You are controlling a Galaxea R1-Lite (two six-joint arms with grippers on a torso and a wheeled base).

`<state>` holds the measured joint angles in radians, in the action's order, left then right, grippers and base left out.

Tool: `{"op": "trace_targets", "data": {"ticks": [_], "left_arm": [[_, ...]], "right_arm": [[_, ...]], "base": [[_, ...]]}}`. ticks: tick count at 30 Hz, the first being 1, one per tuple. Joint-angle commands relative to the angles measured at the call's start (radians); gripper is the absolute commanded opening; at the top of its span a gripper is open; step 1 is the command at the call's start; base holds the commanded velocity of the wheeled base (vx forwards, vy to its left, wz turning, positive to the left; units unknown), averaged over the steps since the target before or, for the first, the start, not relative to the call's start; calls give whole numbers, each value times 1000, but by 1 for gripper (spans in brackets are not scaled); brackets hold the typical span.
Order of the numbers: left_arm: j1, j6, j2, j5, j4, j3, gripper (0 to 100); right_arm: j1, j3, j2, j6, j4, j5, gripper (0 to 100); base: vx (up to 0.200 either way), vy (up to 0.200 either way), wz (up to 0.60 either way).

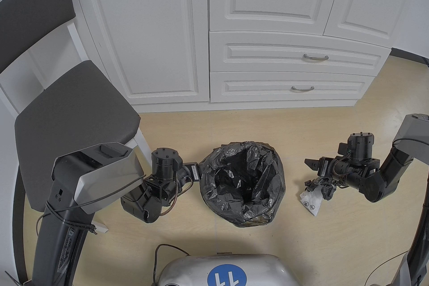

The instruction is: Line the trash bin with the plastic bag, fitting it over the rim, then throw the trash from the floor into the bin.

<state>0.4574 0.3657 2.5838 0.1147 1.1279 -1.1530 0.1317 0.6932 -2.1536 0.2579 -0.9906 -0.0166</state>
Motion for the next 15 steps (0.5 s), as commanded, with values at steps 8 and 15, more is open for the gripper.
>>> {"op": "trace_targets", "data": {"ticks": [8,15], "left_arm": [[-11,1,42,-15,-3,-13,100],[-10,-2,88,-27,-26,-44,100]], "right_arm": [[0,-3,-3,-2,0,0,100],[0,-3,-11,-14,1,-2,100]], "base": [[0,0,0],[0,0,0]]}}
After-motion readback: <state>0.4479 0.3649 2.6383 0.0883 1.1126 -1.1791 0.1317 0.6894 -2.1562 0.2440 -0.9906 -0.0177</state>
